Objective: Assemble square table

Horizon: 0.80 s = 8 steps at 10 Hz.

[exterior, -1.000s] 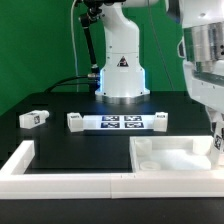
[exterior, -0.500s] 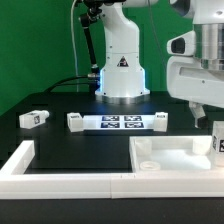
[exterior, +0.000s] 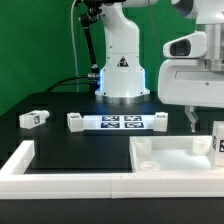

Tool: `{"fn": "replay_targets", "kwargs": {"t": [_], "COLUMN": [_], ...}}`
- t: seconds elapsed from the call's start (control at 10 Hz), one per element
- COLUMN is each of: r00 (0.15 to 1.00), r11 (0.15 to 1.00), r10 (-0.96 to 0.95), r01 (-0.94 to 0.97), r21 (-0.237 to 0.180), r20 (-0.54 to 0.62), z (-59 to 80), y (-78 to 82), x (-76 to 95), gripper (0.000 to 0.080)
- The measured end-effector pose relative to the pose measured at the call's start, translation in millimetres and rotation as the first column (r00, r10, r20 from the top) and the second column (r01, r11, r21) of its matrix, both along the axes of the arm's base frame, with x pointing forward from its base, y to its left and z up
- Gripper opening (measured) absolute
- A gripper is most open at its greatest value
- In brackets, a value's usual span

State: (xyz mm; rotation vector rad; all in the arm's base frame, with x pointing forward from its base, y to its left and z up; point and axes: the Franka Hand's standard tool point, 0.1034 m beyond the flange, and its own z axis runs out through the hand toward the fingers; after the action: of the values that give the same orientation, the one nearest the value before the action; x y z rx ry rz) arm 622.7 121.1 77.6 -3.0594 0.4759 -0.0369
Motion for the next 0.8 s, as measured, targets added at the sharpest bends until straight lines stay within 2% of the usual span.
{"fn": "replay_targets", "kwargs": {"t": [0.1,0.3,0.5,0.6,0.8], "r00": [0.992,0.994,0.995,0.998,0.989], "r11": [0.993,0.996,0.997,0.999,0.990], "r10": [0.117,0.088,0.080,-0.035,-0.143], "r01": [-0.117,-0.088,-0.080,0.034,0.142], "r21": [-0.005,0.000,0.002,0.016,0.025], "r20": [0.041,0.062,0.062,0.056,0.048], "z": [-0.6,-2.1,-2.3,-2.5,-3.1], "y": [2.0,1.6,1.5,0.5,-0.5], "x": [3.4,4.1,4.1,4.1,4.0], "gripper": [0.0649,0.0649,0.0380,0.0294,0.0294]}}
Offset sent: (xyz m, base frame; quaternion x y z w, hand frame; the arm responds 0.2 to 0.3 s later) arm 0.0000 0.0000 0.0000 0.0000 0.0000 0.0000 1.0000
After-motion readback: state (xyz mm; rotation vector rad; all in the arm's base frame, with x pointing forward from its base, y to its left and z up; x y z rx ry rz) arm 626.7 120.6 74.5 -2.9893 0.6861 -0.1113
